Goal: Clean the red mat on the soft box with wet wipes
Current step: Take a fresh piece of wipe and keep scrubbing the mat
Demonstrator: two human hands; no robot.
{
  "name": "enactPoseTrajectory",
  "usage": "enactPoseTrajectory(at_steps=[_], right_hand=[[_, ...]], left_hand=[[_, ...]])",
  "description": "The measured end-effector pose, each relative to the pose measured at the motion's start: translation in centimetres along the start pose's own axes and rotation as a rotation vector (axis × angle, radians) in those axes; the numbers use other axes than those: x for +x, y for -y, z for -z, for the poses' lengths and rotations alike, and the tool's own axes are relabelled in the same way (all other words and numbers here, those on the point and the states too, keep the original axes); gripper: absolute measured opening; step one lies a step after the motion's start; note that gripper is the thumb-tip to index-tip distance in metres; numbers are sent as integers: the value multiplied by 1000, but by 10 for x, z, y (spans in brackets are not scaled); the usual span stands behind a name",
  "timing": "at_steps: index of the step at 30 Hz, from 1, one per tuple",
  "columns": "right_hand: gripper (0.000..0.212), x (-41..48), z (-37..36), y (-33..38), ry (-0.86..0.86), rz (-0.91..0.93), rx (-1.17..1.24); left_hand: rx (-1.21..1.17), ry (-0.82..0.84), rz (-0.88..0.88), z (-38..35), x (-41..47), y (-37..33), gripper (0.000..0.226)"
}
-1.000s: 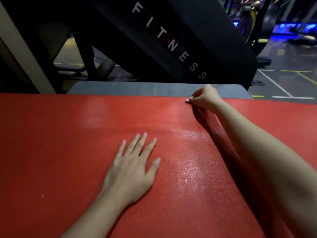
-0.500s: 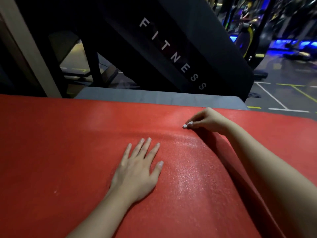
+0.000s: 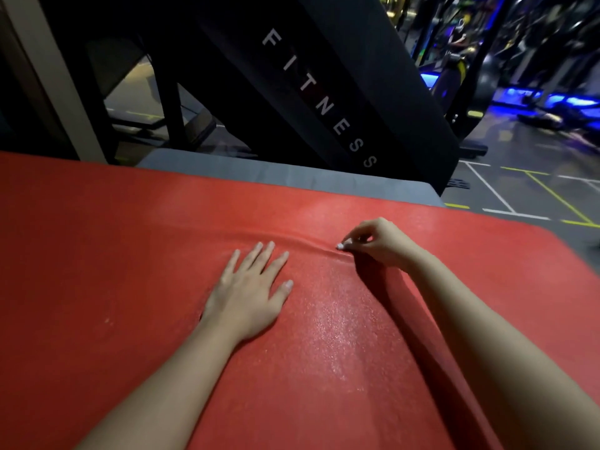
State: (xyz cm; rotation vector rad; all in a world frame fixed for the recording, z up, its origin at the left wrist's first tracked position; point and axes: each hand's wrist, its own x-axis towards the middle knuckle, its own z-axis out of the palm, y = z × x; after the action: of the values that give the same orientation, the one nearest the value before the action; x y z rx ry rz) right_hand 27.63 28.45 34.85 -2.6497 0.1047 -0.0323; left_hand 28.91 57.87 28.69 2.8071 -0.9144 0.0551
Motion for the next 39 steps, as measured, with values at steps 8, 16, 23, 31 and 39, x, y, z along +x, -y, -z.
enactPoseTrajectory(at_steps=[8,16,23,31,39], right_hand=[[9,14,-30,4,-312,-33,-29],[10,-60,-29,23,-169,17,28],[11,-78,-42,40,-304,-72,54],[14,-165,-41,60,-72,8,17],[7,-149,-55,59,-278,-71,105]], left_hand=[[-25,-29,5,1,-1,0,83],[-32,-41,7,-2,0,2,80],[-45,-50,12,4,-4,-1,62],[-59,-152,11,3,-10,1,66],[-83,-171,19,8,-13,-1,57]])
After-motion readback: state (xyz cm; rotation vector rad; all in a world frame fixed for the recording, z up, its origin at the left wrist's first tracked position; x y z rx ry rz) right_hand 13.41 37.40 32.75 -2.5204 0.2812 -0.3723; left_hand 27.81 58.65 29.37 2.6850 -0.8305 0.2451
